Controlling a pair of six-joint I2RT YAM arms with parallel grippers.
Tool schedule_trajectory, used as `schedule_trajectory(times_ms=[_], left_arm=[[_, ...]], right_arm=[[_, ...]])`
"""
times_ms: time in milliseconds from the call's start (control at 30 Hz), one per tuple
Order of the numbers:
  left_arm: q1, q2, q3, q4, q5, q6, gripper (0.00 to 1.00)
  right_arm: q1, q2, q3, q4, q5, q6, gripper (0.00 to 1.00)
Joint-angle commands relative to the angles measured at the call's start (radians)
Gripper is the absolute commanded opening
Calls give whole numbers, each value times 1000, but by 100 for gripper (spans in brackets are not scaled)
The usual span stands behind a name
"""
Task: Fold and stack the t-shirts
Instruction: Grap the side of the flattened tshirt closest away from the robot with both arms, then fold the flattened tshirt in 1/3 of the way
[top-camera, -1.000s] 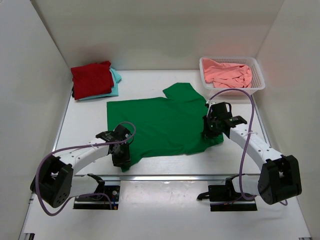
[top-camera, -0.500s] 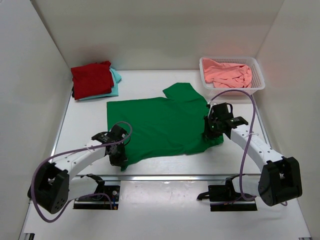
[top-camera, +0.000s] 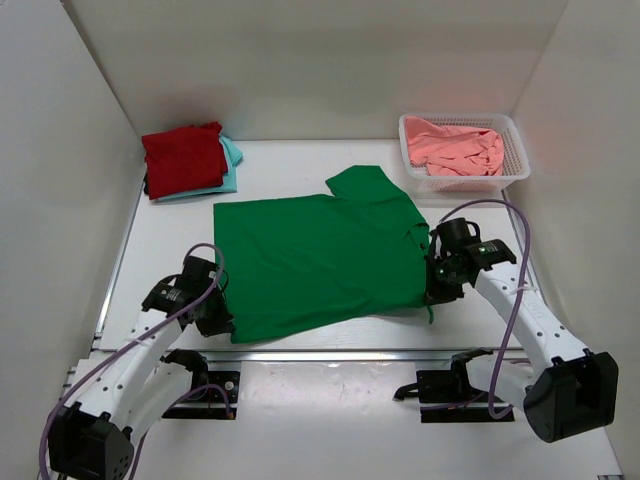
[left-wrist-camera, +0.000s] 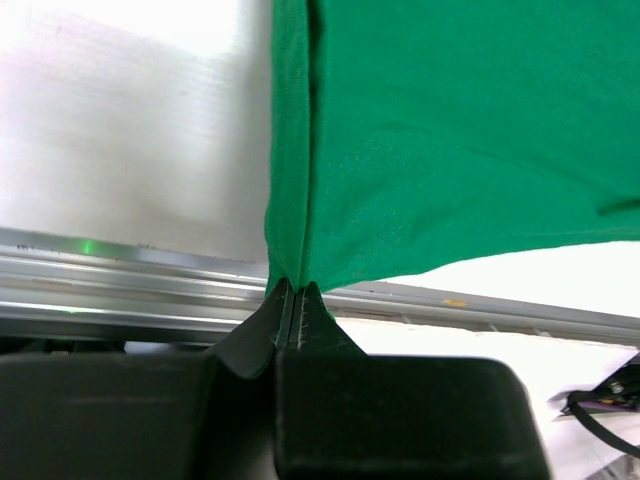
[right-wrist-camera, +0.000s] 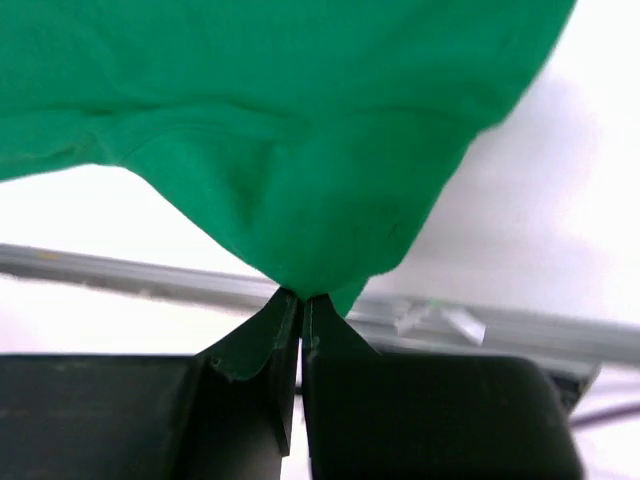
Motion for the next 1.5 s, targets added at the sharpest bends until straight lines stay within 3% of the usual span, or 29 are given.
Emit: schedule_trajectory(times_ms=[0,200,567,1067,1333,1467], left_arm=[[2,-21,2,-17,13,-33,0],[18,-44,9,-16,-4,-62,0],[111,-36,55,96,-34,-137,0],[266,194,105,268,-56,-125,0],[281,246,234,189,-53,-117,0],[267,113,185,49,-47,-178,0]], right_arm=[[0,-21,60,-136,-8,20,1],[-61,-44,79,-155,-51,-17,0],[-119,146,243,-19,-84,-64,0],[-137,354,322,46,-128,-64,0],[-149,446,430,14,-119,-61,0],[-109,400,387,1,-122,-61,0]])
